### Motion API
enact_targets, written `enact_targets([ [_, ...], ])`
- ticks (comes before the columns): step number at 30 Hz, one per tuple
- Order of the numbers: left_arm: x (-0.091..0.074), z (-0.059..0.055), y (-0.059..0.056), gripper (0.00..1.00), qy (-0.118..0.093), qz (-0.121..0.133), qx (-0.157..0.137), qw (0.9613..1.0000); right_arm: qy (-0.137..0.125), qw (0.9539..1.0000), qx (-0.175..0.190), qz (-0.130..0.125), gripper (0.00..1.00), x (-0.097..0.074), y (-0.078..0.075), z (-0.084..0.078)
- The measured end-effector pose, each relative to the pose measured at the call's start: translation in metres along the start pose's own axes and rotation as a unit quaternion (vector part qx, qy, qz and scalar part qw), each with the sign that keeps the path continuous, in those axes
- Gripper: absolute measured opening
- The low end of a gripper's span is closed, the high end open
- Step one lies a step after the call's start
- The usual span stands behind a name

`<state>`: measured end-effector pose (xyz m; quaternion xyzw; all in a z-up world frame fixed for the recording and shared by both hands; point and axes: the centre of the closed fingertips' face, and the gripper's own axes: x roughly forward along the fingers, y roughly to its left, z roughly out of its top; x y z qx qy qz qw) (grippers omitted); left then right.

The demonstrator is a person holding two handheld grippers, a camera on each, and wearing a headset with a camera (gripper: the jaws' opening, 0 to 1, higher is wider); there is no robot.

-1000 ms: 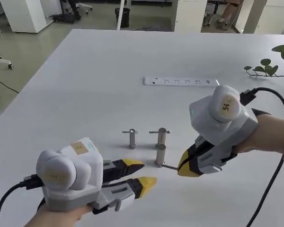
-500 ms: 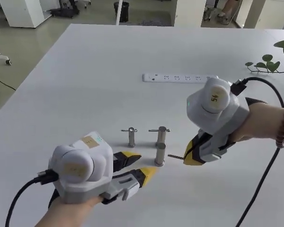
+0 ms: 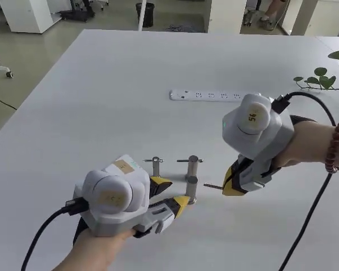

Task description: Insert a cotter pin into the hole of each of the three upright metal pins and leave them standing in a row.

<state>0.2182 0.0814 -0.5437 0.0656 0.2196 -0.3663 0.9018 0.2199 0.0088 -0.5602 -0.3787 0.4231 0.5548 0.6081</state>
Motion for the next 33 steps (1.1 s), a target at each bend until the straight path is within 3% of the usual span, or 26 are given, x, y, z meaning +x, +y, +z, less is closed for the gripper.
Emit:
enact_targets([
  [13, 0.028, 0.002, 0.002, 0.23, 0.014, -0.003, 0.022, 0.9997, 0.018, 0.9995, -0.024, 0.009, 0.00, 0.004, -0.013, 0.002],
  [33, 0.044, -0.008, -0.002, 0.14, 0.027, -0.017, 0.040, 0.9987, 0.036, 0.9971, -0.062, 0.028, 0.00, 0.011, -0.014, 0.008],
])
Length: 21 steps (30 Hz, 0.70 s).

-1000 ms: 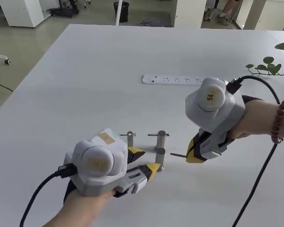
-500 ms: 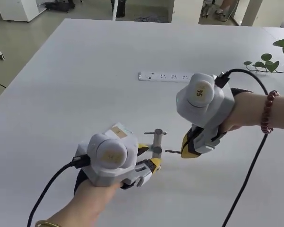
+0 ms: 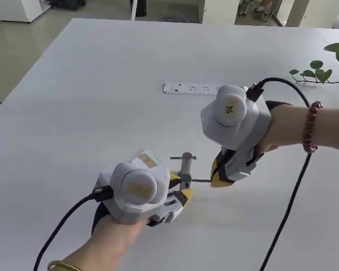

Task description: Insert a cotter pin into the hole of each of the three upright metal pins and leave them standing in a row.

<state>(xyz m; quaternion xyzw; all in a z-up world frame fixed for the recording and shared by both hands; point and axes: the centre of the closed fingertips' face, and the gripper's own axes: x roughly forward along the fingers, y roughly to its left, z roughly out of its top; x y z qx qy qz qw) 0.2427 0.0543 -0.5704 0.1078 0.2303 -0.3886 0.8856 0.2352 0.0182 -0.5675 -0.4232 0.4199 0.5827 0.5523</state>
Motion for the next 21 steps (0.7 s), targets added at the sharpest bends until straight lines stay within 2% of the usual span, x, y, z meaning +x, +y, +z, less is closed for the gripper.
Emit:
enact_targets([
  [14, 0.0028, -0.0029, 0.0014, 0.12, 0.001, -0.002, -0.009, 1.0000, 0.008, 0.9999, -0.008, 0.001, 0.00, 0.0017, -0.0019, -0.0006],
  [21, 0.0036, -0.0030, 0.0014, 0.11, 0.001, -0.006, -0.015, 0.9999, 0.001, 1.0000, -0.006, -0.002, 0.00, -0.0004, -0.0014, 0.0029],
])
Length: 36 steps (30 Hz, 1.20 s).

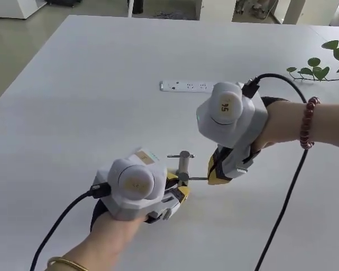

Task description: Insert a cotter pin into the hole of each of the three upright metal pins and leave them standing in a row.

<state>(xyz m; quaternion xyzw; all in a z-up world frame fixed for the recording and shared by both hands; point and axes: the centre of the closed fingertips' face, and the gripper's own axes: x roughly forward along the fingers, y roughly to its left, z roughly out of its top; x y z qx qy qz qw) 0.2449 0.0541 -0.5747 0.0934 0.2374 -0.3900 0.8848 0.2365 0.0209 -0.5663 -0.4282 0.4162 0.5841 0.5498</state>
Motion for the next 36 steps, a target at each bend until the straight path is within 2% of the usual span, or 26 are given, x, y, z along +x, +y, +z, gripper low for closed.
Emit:
enact_targets([
  [12, 0.001, -0.001, 0.000, 0.11, -0.004, 0.000, -0.010, 0.9999, 0.000, 1.0000, -0.005, -0.001, 0.00, -0.001, 0.003, 0.011],
  [16, 0.002, -0.001, 0.001, 0.12, -0.011, 0.000, -0.028, 0.9995, 0.005, 1.0000, -0.008, -0.004, 0.00, 0.000, 0.002, 0.011],
  [27, 0.006, -0.005, 0.002, 0.12, -0.013, 0.004, -0.048, 0.9988, 0.013, 0.9999, 0.006, -0.001, 0.00, 0.000, 0.001, 0.013],
  [36, 0.006, -0.005, 0.002, 0.12, -0.014, 0.004, -0.053, 0.9985, 0.011, 0.9999, 0.003, -0.003, 0.00, 0.004, -0.002, 0.021],
])
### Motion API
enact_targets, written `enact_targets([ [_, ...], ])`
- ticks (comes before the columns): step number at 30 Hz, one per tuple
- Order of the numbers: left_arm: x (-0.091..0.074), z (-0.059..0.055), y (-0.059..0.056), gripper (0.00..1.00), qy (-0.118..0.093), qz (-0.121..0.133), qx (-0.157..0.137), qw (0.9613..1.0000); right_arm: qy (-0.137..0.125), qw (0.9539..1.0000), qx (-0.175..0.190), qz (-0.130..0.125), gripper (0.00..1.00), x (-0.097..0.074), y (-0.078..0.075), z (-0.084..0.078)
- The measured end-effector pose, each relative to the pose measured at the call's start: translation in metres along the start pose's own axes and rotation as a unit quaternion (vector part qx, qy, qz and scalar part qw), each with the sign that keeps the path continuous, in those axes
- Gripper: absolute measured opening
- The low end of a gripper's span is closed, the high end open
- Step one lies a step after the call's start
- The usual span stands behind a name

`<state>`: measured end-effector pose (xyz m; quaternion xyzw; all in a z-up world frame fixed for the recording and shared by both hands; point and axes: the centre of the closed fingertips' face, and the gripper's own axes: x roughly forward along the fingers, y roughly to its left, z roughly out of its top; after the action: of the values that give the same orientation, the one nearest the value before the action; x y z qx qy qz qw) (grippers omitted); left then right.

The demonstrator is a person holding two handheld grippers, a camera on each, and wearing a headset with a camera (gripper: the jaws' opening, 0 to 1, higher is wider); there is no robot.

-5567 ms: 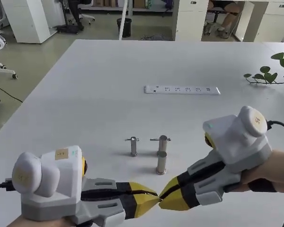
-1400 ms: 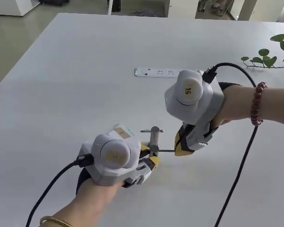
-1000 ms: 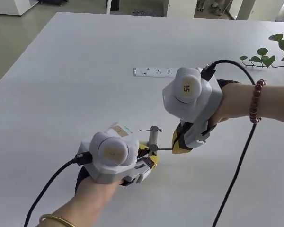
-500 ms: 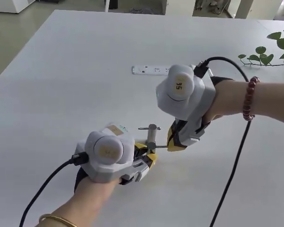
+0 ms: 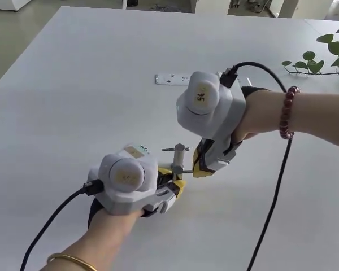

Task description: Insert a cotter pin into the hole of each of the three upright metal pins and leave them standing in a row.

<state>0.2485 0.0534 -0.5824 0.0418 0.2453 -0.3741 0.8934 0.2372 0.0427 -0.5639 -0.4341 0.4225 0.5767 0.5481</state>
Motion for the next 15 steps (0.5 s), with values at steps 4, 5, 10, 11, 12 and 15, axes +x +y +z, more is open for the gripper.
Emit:
enact_targets([
  [4, 0.000, 0.000, -0.001, 0.12, 0.001, -0.001, -0.001, 1.0000, -0.004, 1.0000, 0.000, 0.000, 0.00, 0.000, 0.001, 0.003],
  [5, 0.000, 0.000, -0.001, 0.12, 0.001, -0.001, -0.002, 1.0000, -0.005, 1.0000, 0.001, 0.000, 0.00, 0.000, 0.001, 0.003],
  [10, 0.001, -0.001, -0.001, 0.12, 0.001, 0.002, -0.006, 1.0000, -0.017, 0.9999, 0.001, -0.003, 0.00, 0.001, 0.000, 0.010],
  [11, 0.001, -0.001, -0.001, 0.12, 0.001, 0.002, -0.007, 1.0000, -0.018, 0.9998, 0.001, -0.003, 0.00, 0.002, 0.000, 0.010],
  [12, 0.001, -0.001, -0.001, 0.12, 0.001, 0.002, -0.009, 1.0000, -0.019, 0.9998, 0.000, -0.003, 0.00, 0.002, 0.000, 0.011],
  [15, 0.001, -0.001, -0.001, 0.12, 0.000, 0.002, -0.011, 0.9999, -0.023, 0.9997, -0.004, -0.003, 0.00, 0.002, 0.001, 0.012],
])
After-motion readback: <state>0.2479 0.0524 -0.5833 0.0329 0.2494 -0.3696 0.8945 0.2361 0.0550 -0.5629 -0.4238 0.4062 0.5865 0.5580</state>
